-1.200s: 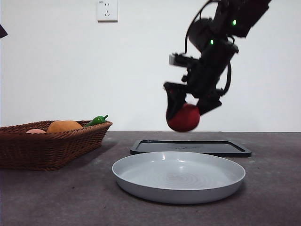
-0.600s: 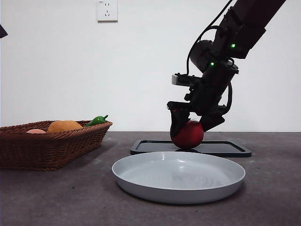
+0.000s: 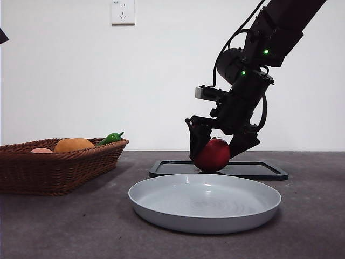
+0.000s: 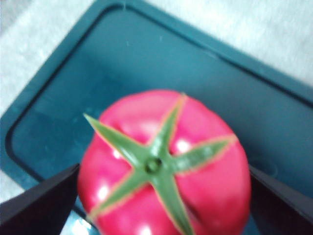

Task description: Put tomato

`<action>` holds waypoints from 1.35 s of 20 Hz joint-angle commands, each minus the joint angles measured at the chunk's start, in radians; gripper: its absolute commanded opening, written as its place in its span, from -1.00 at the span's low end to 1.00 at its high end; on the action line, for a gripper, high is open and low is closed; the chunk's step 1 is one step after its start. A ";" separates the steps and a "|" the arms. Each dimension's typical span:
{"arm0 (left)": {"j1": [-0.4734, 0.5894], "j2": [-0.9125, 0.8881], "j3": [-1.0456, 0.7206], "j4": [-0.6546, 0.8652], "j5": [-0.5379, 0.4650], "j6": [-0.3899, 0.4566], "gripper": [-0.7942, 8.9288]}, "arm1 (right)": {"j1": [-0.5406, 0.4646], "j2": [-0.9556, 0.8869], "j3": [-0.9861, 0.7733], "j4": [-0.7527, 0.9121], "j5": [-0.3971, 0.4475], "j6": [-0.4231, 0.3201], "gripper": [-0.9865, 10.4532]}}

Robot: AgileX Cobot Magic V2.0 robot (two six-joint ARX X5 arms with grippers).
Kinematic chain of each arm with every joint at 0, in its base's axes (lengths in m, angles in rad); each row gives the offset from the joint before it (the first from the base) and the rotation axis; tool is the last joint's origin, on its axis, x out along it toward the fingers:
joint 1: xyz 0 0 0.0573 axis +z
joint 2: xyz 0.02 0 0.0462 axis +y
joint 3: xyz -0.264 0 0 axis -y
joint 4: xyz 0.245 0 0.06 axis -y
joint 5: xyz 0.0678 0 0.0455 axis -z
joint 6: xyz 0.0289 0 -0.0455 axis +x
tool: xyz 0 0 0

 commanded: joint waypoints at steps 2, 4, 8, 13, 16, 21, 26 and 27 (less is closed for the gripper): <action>-0.004 0.004 0.016 0.005 0.005 0.011 0.25 | 0.005 -0.069 0.024 -0.025 0.005 0.010 0.06; -0.004 0.004 0.016 0.005 0.005 0.011 0.25 | 0.000 -0.130 0.024 -0.070 0.005 0.010 0.06; -0.004 0.004 0.016 0.005 0.005 0.011 0.25 | 0.000 -0.296 0.024 -0.185 0.001 0.011 0.06; -0.004 0.004 0.016 0.008 0.005 0.012 0.25 | 0.003 -0.554 0.023 -0.401 0.002 0.011 0.06; -0.004 0.004 0.016 0.011 0.005 0.011 0.25 | 0.003 -0.678 0.001 -0.484 0.000 0.011 0.06; -0.004 0.004 0.016 0.011 0.005 0.011 0.25 | 0.019 -0.925 -0.198 -0.484 -0.008 0.011 0.06; -0.004 0.004 0.016 0.014 0.005 0.012 0.25 | 0.064 -1.167 -0.463 -0.484 -0.111 0.073 0.06; -0.004 0.004 0.016 0.014 0.005 0.012 0.25 | 0.077 -1.206 -0.508 -0.485 -0.116 0.086 0.06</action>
